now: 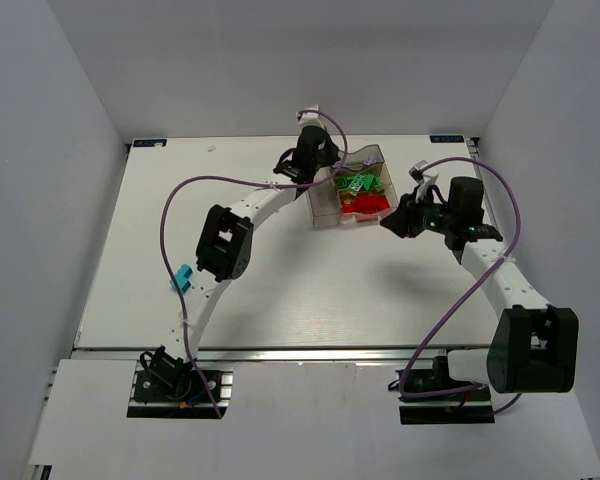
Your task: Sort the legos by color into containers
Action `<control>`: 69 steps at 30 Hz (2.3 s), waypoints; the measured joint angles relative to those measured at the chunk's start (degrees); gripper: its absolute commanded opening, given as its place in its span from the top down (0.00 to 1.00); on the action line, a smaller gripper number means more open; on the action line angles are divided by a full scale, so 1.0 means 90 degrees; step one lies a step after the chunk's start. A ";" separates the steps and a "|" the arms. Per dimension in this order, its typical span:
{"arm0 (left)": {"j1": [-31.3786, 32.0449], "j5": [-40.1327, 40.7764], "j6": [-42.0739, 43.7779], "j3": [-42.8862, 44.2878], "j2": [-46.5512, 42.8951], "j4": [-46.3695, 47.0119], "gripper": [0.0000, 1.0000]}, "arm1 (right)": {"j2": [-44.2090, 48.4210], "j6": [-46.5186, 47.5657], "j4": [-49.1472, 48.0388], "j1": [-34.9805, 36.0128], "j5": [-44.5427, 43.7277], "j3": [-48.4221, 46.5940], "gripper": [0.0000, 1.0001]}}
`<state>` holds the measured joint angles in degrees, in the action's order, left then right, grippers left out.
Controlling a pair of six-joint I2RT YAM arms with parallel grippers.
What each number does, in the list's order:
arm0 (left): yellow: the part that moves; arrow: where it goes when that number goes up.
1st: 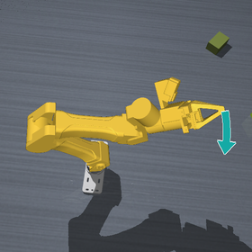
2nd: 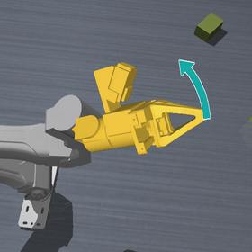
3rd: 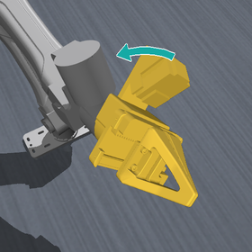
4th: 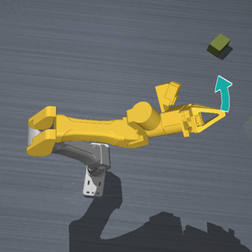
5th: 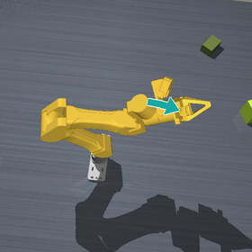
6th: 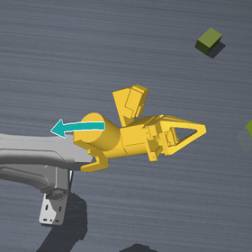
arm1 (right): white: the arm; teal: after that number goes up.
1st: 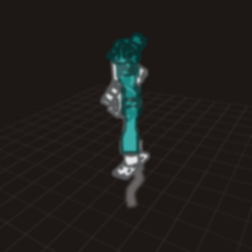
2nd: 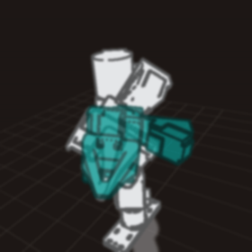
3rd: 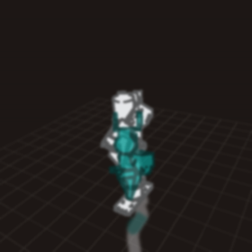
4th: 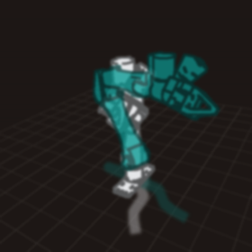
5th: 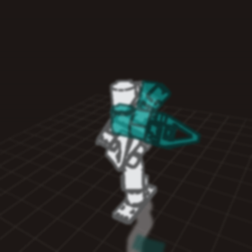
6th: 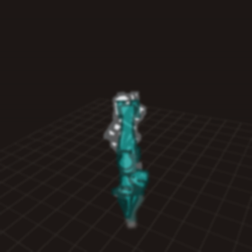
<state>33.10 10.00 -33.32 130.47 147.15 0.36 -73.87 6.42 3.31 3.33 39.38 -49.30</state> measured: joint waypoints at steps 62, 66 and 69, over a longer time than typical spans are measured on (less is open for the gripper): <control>-0.3575 -0.0104 0.3614 -0.8381 -0.6113 -0.4835 0.19 | -0.2089 0.1620 0.1316 0.1967 0.0138 -0.1642 0.75; -0.3575 -0.0078 0.3733 -0.8332 -0.5950 -0.4731 0.20 | -0.2089 0.1627 0.1353 0.1967 0.0121 -0.1642 0.75; -0.3575 -0.0070 0.3820 -0.8238 -0.5773 -0.4694 0.25 | -0.2089 0.1634 0.1392 0.1967 0.0112 -0.1642 0.74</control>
<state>0.93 9.37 1.06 56.34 95.20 -41.89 -92.66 21.12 15.84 21.04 40.38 -64.07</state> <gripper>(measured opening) 0.776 0.253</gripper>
